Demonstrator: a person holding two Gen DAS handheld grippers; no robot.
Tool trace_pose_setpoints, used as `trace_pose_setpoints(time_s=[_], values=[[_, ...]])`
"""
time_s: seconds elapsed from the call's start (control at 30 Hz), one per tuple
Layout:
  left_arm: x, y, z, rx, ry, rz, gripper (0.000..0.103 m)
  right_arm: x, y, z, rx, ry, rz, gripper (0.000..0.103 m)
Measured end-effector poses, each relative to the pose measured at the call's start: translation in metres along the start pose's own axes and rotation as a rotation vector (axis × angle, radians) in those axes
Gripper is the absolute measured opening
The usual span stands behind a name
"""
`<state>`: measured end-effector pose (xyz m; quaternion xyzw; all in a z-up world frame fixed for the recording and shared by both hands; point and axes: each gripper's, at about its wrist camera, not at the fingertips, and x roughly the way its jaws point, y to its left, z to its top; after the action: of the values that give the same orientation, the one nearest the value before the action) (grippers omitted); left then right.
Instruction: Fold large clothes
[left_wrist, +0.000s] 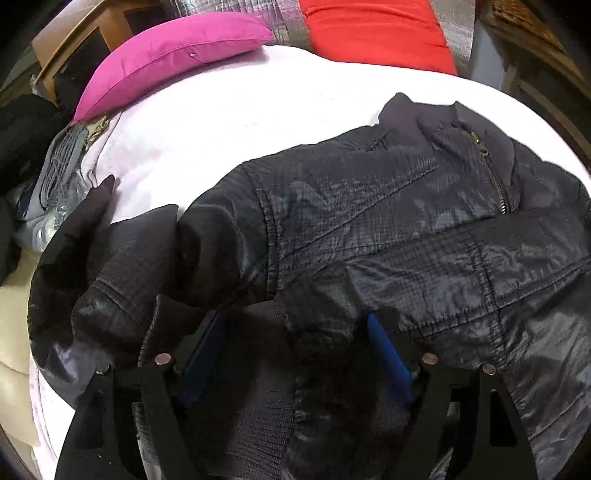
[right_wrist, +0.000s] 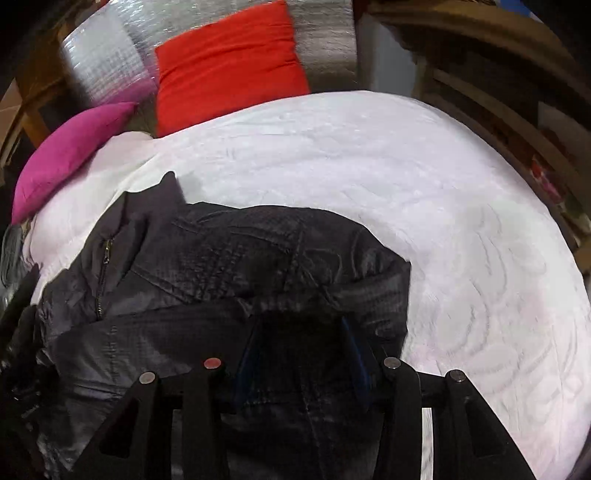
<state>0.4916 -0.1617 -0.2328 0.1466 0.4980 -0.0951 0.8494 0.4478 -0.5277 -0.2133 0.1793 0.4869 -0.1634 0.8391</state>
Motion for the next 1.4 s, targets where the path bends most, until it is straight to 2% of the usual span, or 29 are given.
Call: trace_pose_setpoints(time_s=[0.1,0.2,0.3,0.33,0.4,0.47,0.53,0.6,0.63,0.7,0.73,0.8,0.83,0.87,1.0,1.07,1.17,1.2,1.23,1.3,1.37,1.4], values=[[-0.023,0.006,-0.01,-0.026,-0.059,-0.054,0.079,-0.024,0.013,-0.013,-0.028,-0.032,0.027,0.047],[-0.052,0.009,-0.03,-0.025,-0.134,-0.042,0.08,-0.059,0.04,-0.031,-0.133,-0.087,0.054,0.047],[-0.068,0.017,-0.048,-0.093,-0.169,-0.025,0.08,-0.074,0.055,-0.059,-0.185,-0.059,0.137,0.047],[-0.071,0.021,-0.055,-0.132,-0.173,-0.035,0.08,-0.077,0.058,-0.068,-0.19,-0.041,0.159,0.048],[-0.075,0.028,-0.068,-0.19,-0.173,-0.067,0.082,-0.083,0.057,-0.083,-0.183,-0.02,0.187,0.057],[-0.07,0.036,-0.072,-0.24,-0.139,-0.087,0.084,-0.091,0.049,-0.094,-0.159,-0.018,0.221,0.068],[-0.064,0.04,-0.069,-0.266,-0.113,-0.098,0.084,-0.094,0.034,-0.102,-0.108,-0.007,0.242,0.069],[-0.06,0.045,-0.069,-0.285,-0.124,-0.094,0.084,-0.097,0.024,-0.108,-0.062,-0.027,0.202,0.069],[-0.056,0.046,-0.068,-0.285,-0.125,-0.082,0.084,-0.098,0.019,-0.109,-0.056,-0.047,0.171,0.069],[-0.049,0.043,-0.069,-0.271,-0.115,-0.062,0.084,-0.101,0.019,-0.111,-0.083,-0.051,0.174,0.069],[-0.049,0.041,-0.069,-0.259,-0.122,-0.053,0.081,-0.104,0.023,-0.112,-0.115,-0.059,0.187,0.069],[-0.055,0.034,-0.069,-0.204,-0.156,-0.028,0.064,-0.106,0.038,-0.119,-0.199,-0.062,0.199,0.069],[-0.057,0.032,-0.069,-0.182,-0.167,-0.029,0.049,-0.103,0.051,-0.122,-0.255,-0.047,0.195,0.069],[-0.057,0.032,-0.068,-0.17,-0.169,-0.044,0.04,-0.099,0.065,-0.129,-0.307,-0.026,0.192,0.069],[-0.047,0.049,-0.068,-0.235,-0.133,-0.074,0.04,-0.095,0.093,-0.14,-0.407,-0.06,0.146,0.068],[-0.039,0.053,-0.068,-0.229,-0.114,-0.098,0.04,-0.083,0.102,-0.142,-0.423,-0.052,0.134,0.065],[-0.036,0.046,-0.067,-0.185,-0.12,-0.067,0.04,-0.055,0.107,-0.143,-0.403,0.04,0.113,0.053],[-0.037,0.045,-0.067,-0.18,-0.121,-0.064,0.04,-0.053,0.109,-0.143,-0.403,0.044,0.109,0.049],[-0.038,0.046,-0.067,-0.187,-0.121,-0.072,0.04,-0.055,0.112,-0.143,-0.414,0.039,0.108,0.037],[-0.041,0.054,-0.067,-0.229,-0.119,-0.115,0.04,-0.064,0.117,-0.143,-0.431,0.015,0.111,0.034],[-0.045,0.063,-0.068,-0.259,-0.126,-0.145,0.031,-0.068,0.12,-0.144,-0.443,0.0,0.107,0.032],[-0.047,0.067,-0.068,-0.266,-0.13,-0.155,0.03,-0.068,0.122,-0.143,-0.446,0.006,0.116,0.032]])
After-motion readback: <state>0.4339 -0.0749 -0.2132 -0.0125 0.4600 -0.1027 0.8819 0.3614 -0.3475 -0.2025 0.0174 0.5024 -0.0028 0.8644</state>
